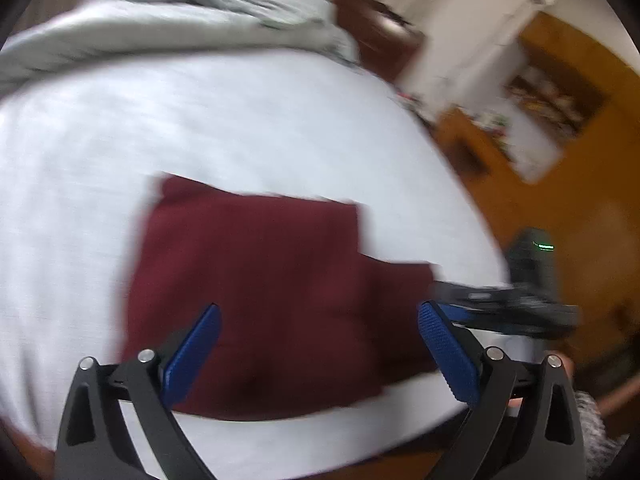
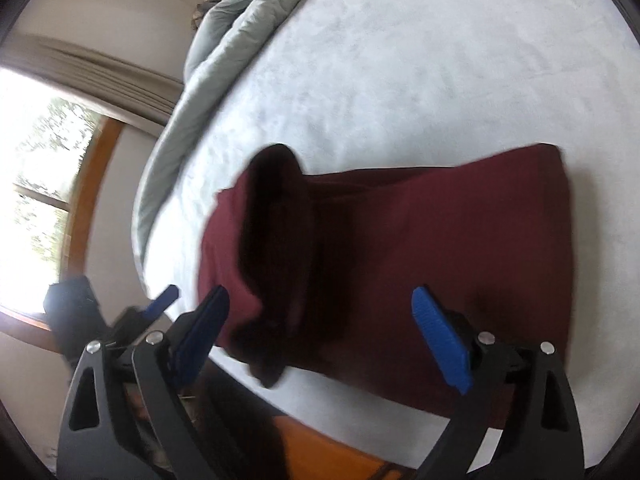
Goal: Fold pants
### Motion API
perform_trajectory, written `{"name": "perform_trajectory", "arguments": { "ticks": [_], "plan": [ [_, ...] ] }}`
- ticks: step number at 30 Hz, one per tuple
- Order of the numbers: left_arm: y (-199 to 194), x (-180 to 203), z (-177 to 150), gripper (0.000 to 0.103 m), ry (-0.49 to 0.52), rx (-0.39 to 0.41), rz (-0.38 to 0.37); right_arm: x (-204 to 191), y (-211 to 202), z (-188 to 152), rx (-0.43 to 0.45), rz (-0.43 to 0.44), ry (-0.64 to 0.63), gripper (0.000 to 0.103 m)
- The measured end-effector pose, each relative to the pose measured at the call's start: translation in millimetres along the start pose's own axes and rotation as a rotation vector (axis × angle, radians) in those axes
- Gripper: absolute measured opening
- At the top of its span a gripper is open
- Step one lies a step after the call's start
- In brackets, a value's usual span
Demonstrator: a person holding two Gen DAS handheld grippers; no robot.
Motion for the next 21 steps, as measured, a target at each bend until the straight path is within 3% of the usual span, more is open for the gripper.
{"name": "perform_trajectory", "arguments": {
  "ticks": [3,6,11,16,17,18,21],
  "plan": [
    [7.9,-46.8,4.8,0.099,-0.048,-0.004,0.165,-9.2,15.7,3.7,-0.045,0.013,0.019,0.094],
    [15.2,-76.3,4.7,0.099,-0.090,-0.021,0.238,-17.0,33.8,2.7,-0.080,-0.036,-0.019,0.094],
    [28.1,-92.4,-6.4,0.099,-0.079,-0.074,0.288,-21.6,64.9,-3.7,-0.127,-0.065,-0.016,0.094],
    [38.4,-100.9,-19.7,0.099,-0.091,-0.112,0.281,-20.2,84.8,-9.4,-0.147,-0.079,-0.022,0.094],
    [39.0,-102.6,-20.8,0.099,-0.098,-0.118,0.282,-20.4,87.9,-11.1,-0.153,-0.073,-0.026,0.089],
    [37.7,-104.3,-22.3,0.099,-0.102,-0.121,0.281,-21.1,89.8,-13.1,-0.159,-0.069,-0.031,0.073],
    [37.6,-106.2,-23.1,0.099,-0.107,-0.121,0.281,-20.7,96.7,-18.4,-0.175,-0.094,-0.061,0.047]
  ]
}}
Point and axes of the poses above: each gripper's, at about its wrist camera, not at the fingertips, and y roughly the way its jaws point, x to its right, z to its top, the point moved 10 cm from there along y, roughly the way its jaws point, and after that the axes turned 12 degrees about z, right-handed, at the moved point
